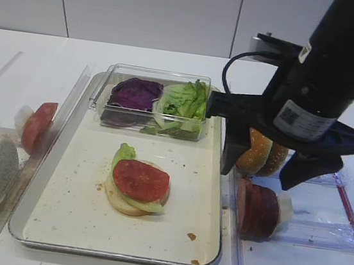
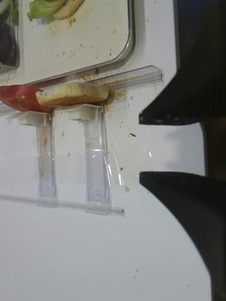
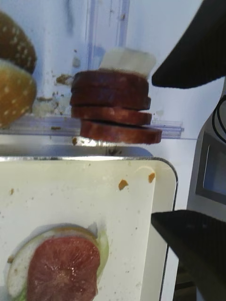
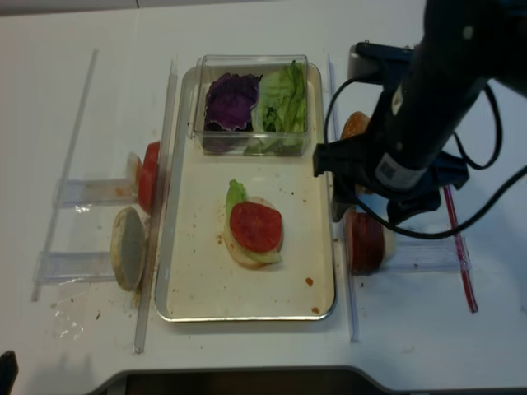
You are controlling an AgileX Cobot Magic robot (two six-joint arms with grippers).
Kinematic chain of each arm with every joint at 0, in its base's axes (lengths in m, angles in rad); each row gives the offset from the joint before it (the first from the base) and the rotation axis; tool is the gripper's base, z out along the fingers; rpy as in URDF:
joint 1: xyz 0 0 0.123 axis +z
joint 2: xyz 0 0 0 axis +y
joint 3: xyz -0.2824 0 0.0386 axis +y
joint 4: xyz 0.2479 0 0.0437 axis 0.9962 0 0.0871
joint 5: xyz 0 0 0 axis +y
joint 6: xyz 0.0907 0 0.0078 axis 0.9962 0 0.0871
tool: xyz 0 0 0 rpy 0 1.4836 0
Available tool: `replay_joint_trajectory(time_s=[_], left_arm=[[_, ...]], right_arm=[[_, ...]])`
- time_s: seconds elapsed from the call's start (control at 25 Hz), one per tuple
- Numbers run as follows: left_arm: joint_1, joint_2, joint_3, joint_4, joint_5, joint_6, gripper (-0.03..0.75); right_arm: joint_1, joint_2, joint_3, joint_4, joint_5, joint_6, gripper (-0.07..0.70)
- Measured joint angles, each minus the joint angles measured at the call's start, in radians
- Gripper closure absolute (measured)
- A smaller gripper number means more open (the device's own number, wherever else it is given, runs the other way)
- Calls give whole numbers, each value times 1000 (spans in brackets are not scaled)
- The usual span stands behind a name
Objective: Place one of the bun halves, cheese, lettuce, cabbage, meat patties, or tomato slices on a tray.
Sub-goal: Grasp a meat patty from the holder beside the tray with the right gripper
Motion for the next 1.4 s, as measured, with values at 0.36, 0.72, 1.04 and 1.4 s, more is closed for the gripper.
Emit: replay_joint_trajectory(time_s=[0.36, 0.72, 1.04, 1.4], left_arm=[[0, 0, 0, 0, 0, 0, 481], [0, 0, 0, 0, 0, 0, 481], [0, 0, 0, 0, 0, 0, 481], [0, 0, 0, 0, 0, 0, 481]], right_arm=[[36, 93, -23, 9, -29, 0, 81], [36, 110, -23, 32, -66, 0, 81], [36, 147, -24, 60, -68, -17, 81], [36, 187, -26, 64, -72, -17, 81]])
